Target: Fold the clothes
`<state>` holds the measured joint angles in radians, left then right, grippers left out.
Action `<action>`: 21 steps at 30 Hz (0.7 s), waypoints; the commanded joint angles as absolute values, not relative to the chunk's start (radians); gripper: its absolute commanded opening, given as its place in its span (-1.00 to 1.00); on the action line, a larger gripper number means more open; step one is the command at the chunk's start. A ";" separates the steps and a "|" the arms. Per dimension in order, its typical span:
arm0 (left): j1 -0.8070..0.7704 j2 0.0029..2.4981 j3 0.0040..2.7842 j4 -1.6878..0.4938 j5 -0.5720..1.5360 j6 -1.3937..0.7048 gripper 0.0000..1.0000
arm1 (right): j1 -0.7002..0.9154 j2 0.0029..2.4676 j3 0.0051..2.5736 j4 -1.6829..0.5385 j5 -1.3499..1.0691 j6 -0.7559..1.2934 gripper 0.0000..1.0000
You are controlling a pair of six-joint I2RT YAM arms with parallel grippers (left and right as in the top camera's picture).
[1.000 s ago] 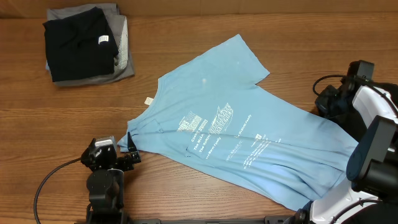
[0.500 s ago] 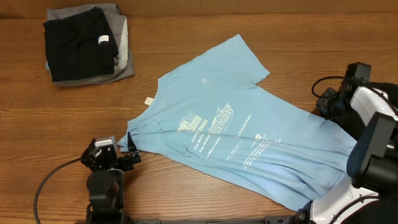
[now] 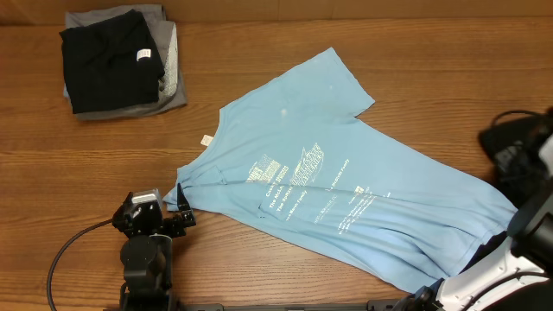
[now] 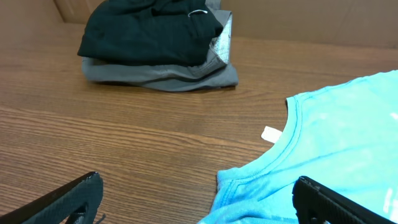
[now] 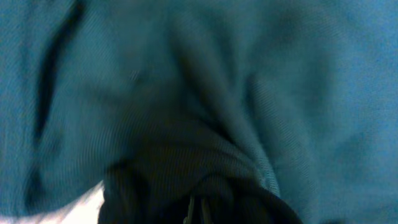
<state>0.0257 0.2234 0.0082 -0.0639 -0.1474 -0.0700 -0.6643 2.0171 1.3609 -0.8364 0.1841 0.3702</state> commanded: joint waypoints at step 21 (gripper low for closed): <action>0.027 0.223 0.005 -0.062 -0.160 -0.048 1.00 | -0.698 1.874 1.695 -1.348 0.245 0.711 1.00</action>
<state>0.0257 0.2234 0.0082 -0.0639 -0.1474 -0.0700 -0.6804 1.8839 1.7382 -1.3472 0.2253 0.6571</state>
